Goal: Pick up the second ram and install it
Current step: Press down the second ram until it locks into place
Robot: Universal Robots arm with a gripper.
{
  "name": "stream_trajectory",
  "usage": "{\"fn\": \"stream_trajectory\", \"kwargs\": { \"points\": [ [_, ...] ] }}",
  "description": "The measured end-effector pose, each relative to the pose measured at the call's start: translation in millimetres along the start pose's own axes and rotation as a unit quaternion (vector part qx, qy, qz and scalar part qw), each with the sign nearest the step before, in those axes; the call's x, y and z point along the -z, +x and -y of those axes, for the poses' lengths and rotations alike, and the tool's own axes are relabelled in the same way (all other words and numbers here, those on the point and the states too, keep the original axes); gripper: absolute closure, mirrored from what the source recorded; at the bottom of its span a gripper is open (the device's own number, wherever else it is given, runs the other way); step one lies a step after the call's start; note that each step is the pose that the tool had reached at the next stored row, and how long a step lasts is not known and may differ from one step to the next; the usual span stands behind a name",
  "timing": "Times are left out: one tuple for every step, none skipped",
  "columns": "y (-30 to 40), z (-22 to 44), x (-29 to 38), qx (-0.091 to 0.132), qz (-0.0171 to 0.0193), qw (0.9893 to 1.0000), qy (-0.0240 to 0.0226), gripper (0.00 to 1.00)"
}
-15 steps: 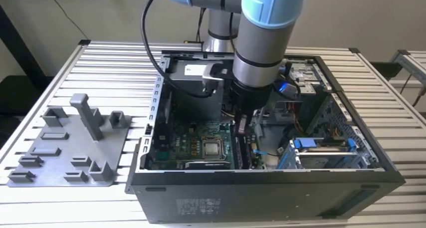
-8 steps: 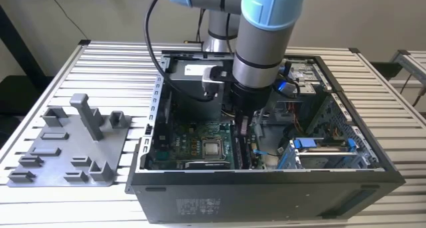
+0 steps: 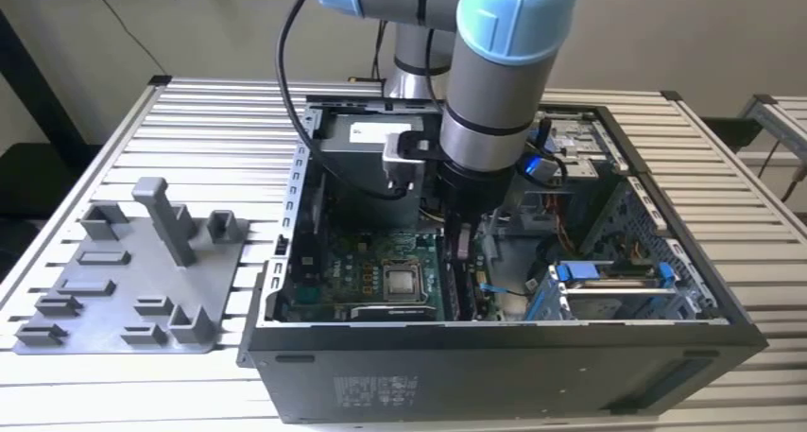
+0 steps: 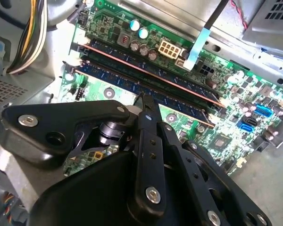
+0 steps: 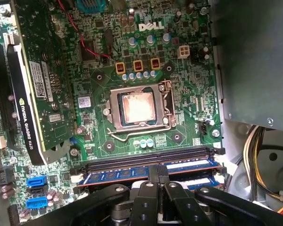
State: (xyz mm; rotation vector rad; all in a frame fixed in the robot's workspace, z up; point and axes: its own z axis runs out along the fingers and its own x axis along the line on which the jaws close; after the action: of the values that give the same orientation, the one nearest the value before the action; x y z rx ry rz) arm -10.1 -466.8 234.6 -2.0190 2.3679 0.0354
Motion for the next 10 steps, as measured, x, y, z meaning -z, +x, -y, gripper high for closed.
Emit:
{"fn": "stream_trajectory", "kwargs": {
  "points": [
    [0.0, 0.0, -0.9, 0.0, 0.0001, 1.0, 0.0, 0.89],
    [0.1, 0.0, -2.5, 0.0, 0.0001, 1.0, 0.0, 0.89],
    [0.2, 0.0, -4.3, 0.0, 0.0001, 1.0, 0.0, 0.89],
    [0.2, 0.0, -6.1, 0.0, 0.0, 1.0, 0.0, 0.89],
    [0.3, 0.0, -8.0, 0.0, 0.0, 1.0, 0.0, 0.89],
    [0.4, 0.0, -9.7, 0.0, -0.0001, 1.0, 0.0, 0.89],
    [0.5, 0.0, -11.1, 0.0, -0.0005, 1.0, -0.0001, 0.89],
    [0.7, -0.1, -12.6, 0.0, -0.0009, 1.0, -0.0002, 0.89],
    [0.8, -0.1, -14.7, 0.0, -0.0008, 1.0, -0.0002, 0.89],
    [0.8, 0.0, -16.3, 0.0, -0.0008, 1.0, -0.0001, 0.89]
  ]
}}
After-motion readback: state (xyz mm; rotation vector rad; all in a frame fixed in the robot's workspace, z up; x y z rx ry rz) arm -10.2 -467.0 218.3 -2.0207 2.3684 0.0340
